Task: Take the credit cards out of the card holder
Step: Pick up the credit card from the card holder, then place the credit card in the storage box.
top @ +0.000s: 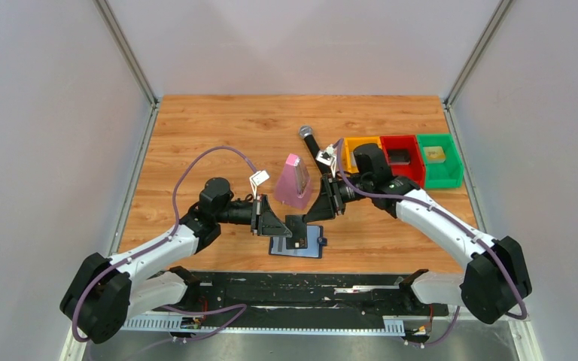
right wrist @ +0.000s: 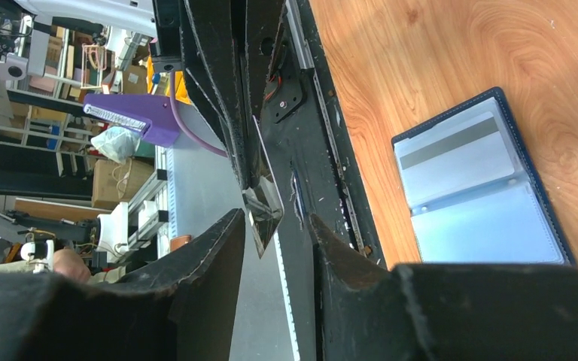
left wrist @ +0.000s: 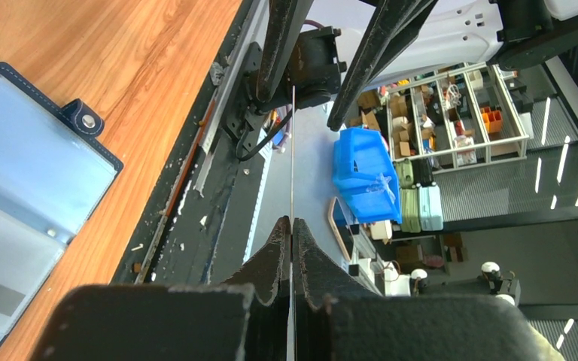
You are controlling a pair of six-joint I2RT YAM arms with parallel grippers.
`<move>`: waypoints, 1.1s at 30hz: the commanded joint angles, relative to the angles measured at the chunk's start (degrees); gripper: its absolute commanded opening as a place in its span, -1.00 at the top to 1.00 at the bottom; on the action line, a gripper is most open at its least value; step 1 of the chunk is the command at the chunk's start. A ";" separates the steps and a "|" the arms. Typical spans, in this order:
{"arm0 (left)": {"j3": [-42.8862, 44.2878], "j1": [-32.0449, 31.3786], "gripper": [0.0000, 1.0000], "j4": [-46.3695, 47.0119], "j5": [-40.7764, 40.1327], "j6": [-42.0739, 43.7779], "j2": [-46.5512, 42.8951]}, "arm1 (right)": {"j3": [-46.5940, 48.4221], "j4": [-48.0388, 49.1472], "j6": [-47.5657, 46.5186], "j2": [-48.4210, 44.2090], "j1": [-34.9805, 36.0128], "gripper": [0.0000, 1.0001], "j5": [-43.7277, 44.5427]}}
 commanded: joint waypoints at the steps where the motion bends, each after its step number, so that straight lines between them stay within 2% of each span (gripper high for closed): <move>1: 2.06 -0.23 1.00 1.41 1.21 1.34 -0.06 | 2.70 2.30 -0.89 0.96 0.28 0.32 -3.21; 7: 1.79 -0.27 1.00 2.98 1.19 0.48 0.43 | 2.48 4.81 0.85 2.19 0.55 0.53 -4.14; 10: 1.76 -0.27 1.00 3.02 1.23 0.47 0.42 | 2.39 5.53 1.02 1.75 0.55 0.96 -3.12; 12: 1.75 -0.23 0.80 2.64 0.94 0.63 0.27 | 1.94 6.95 2.18 0.79 0.42 1.00 -2.93; 13: 1.75 -0.26 0.58 2.39 0.52 0.86 0.24 | 1.47 8.26 3.14 0.20 0.32 1.00 -2.80; 14: 1.79 -0.28 0.44 1.74 0.31 1.01 0.15 | 1.02 9.41 4.08 -0.57 0.16 1.00 -2.30; 15: 1.86 -0.25 0.12 1.28 -0.32 1.48 0.04 | 0.36 10.43 4.86 -1.22 -0.11 1.00 -1.92; 16: 2.17 -0.23 0.00 -0.08 -0.68 1.81 0.03 | 0.04 11.09 5.56 -1.84 -0.69 1.00 -1.20; 17: 2.36 -0.26 -0.33 -1.52 -1.25 2.56 0.03 | -0.32 11.07 6.07 -2.39 -1.25 1.00 -0.19; 20: 3.40 -0.30 -0.70 -4.15 -1.98 4.18 -0.30 | -1.95 10.88 7.47 -4.05 -4.66 1.00 0.92; 21: 3.63 -0.28 -0.89 -5.26 -2.16 4.80 -0.52 | -2.53 10.70 7.82 -4.93 -6.17 1.00 1.02; 23: 4.94 -0.30 -0.98 -8.39 -2.76 6.60 -1.02 | -3.50 9.74 7.84 -6.57 -9.43 1.00 1.25; 29: 7.79 -0.28 -1.00 -18.42 -5.65 13.09 -2.95 | -3.72 3.19 5.29 -10.60 -21.46 1.00 2.17; 32: 9.17 -0.25 -1.00 -23.79 -10.41 17.21 -3.94 | -3.23 0.06 3.17 -12.61 -28.61 1.00 7.10; 33: 10.26 -0.28 -1.00 -28.30 -12.50 18.24 -4.63 | -3.11 -0.66 2.60 -13.11 -31.37 1.00 9.24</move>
